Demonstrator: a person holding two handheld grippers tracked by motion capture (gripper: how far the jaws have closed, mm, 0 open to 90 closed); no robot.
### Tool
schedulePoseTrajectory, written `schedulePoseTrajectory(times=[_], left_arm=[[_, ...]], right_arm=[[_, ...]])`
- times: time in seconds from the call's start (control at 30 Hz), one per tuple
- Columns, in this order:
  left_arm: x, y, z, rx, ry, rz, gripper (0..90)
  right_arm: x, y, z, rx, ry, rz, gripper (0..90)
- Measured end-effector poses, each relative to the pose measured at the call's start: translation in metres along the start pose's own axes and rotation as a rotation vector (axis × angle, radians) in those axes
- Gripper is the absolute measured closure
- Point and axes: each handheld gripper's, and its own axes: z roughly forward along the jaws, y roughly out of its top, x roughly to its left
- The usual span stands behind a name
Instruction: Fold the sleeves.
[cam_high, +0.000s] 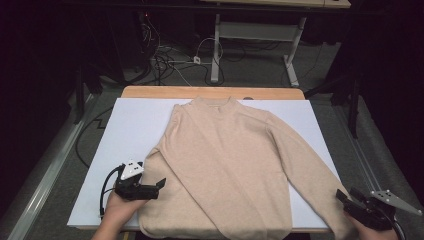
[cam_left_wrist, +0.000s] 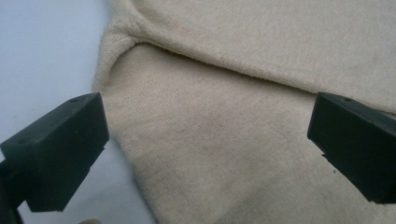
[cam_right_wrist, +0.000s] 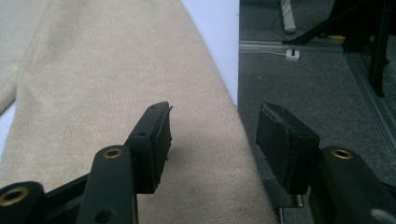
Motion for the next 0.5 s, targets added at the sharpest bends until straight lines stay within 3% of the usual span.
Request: schedulePoseTrajectory(times=[0.27,0.5], left_arm=[[-0.0002,-0.0003,0.0001,0.0,-0.005,0.001,0.0],[-0.0011,-0.0003,-0.0003,-0.002,-0.006,0.007,0.0]], right_arm=[[0.0015,-0.0008,0.0035,0.021,0.016,-0.013,54.0],[-0.001,-0.0004,0.0016,0.013,-0.017,-0.004,74.4]])
